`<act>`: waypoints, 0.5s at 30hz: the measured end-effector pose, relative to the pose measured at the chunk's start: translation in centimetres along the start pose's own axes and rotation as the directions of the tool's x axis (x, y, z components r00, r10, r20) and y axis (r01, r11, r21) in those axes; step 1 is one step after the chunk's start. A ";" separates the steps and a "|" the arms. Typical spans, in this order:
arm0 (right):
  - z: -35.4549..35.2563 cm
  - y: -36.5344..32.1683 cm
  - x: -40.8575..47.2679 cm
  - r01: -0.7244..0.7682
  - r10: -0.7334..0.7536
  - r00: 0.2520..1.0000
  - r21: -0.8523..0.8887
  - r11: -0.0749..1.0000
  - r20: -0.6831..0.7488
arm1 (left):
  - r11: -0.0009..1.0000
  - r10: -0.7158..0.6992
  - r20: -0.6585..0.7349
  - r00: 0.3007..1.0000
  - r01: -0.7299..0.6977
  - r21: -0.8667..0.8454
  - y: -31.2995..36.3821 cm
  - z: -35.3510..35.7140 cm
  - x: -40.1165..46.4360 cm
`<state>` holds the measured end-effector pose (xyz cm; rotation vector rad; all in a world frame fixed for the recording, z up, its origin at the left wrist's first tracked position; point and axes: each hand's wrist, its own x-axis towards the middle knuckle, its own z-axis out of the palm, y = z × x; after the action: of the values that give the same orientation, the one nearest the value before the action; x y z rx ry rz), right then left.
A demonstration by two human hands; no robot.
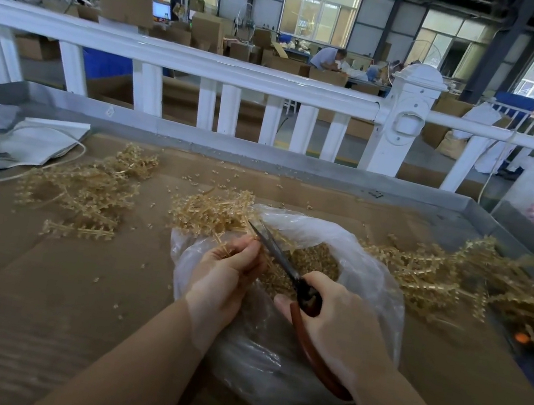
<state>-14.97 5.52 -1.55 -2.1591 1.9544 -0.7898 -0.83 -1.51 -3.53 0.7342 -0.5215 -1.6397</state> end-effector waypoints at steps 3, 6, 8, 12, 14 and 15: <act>-0.1 -0.1 -0.1 0.018 -0.018 1.000 -0.041 0.999 -0.013 | 1.000 0.002 0.010 1.000 -0.002 0.013 0.0 0.1 0.0; -0.3 -0.2 -0.2 0.037 -0.039 0.999 -0.078 0.996 -0.024 | 1.000 0.016 0.005 1.000 -0.016 0.024 0.0 0.2 0.0; -0.4 -0.4 -0.2 0.050 -0.053 0.998 -0.100 0.994 -0.027 | 1.000 0.014 -0.011 1.000 -0.014 0.015 0.0 0.1 0.2; -0.3 -0.7 0.0 0.052 -0.056 0.998 -0.133 0.990 -0.023 | 0.999 -0.020 -0.004 1.000 0.020 0.031 0.1 -0.3 0.3; -0.1 -0.9 0.0 0.045 -0.049 0.999 -0.151 0.987 -0.022 | 0.999 -0.036 0.000 0.999 0.036 0.027 0.2 -0.4 0.3; -0.1 -1.1 0.0 0.046 -0.049 0.999 -0.156 0.987 -0.020 | 0.999 -0.042 0.001 0.999 0.042 0.022 0.2 -0.4 0.3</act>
<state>-14.05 5.70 -1.05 -2.3011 2.0466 -0.6940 -0.47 -1.84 -3.74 0.7643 -0.5288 -1.6764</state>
